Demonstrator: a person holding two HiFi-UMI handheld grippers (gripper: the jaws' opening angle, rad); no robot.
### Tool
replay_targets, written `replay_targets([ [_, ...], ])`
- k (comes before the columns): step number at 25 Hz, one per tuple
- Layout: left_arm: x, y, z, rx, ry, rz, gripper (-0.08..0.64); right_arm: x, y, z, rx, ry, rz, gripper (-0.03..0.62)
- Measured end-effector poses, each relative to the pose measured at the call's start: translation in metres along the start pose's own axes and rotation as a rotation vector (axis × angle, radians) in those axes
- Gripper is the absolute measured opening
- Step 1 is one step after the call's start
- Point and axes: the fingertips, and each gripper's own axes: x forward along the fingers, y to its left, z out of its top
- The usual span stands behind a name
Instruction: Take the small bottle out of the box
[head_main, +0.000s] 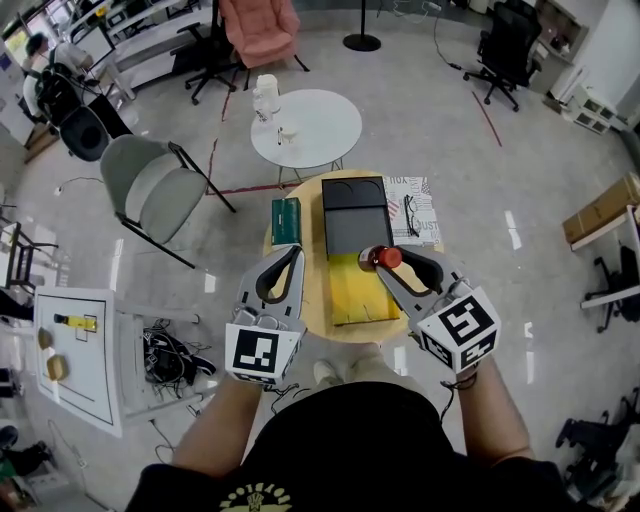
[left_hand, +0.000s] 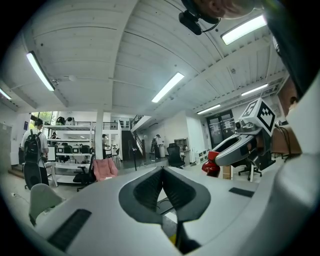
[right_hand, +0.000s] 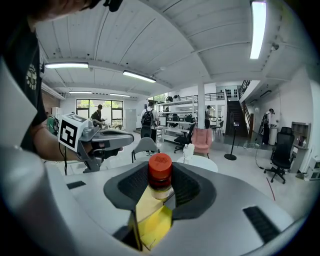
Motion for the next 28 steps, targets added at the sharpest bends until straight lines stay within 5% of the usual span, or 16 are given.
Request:
replay_targets([
  [28, -0.0026, 0.0058, 0.0019, -0.006, -0.018, 0.004, 0.014, -0.0023, 0.0009, 0.0097, -0.017, -0.014, -0.013, 0.15],
])
